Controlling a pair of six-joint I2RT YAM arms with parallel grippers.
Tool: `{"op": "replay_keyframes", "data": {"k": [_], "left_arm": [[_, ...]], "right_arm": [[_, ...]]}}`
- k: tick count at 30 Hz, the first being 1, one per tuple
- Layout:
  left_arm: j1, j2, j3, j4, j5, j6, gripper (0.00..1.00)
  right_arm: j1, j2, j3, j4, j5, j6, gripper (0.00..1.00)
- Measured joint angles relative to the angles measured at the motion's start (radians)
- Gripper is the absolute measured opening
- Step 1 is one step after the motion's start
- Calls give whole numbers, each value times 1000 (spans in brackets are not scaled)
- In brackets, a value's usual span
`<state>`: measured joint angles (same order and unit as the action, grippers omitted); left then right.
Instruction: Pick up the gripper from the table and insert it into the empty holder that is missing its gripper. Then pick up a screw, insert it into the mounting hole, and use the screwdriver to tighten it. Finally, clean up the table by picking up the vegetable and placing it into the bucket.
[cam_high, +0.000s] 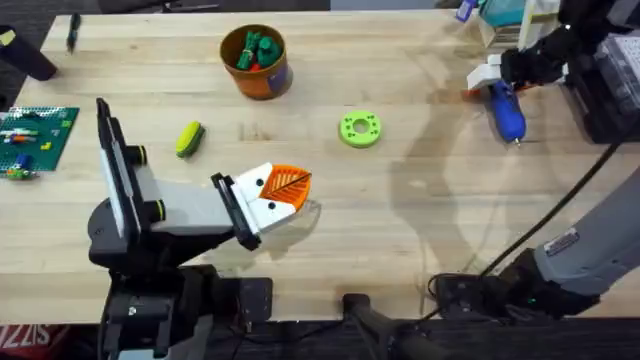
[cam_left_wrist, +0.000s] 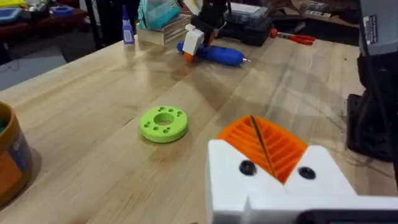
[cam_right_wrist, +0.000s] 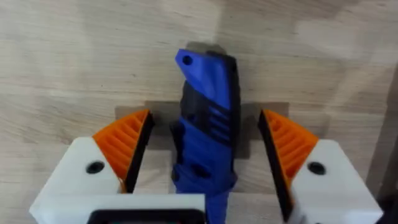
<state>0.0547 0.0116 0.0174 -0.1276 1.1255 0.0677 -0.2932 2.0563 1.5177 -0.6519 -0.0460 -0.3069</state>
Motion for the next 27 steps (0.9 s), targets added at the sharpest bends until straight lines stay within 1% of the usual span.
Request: {"op": "replay_keyframes", "data": {"k": [11, 25, 26, 27], "left_arm": [[0, 0, 0, 0, 0, 0, 8], [0, 0, 0, 0, 0, 0, 8], [0, 0, 0, 0, 0, 0, 8], [0, 0, 0, 0, 0, 0, 8]], "right_arm": [[0, 1, 5, -17, 0, 0, 880], [0, 1, 10, -51, 1, -1, 869], [0, 1, 10, -50, 1, -1, 856], [0, 1, 10, -50, 2, 0, 806]]}}
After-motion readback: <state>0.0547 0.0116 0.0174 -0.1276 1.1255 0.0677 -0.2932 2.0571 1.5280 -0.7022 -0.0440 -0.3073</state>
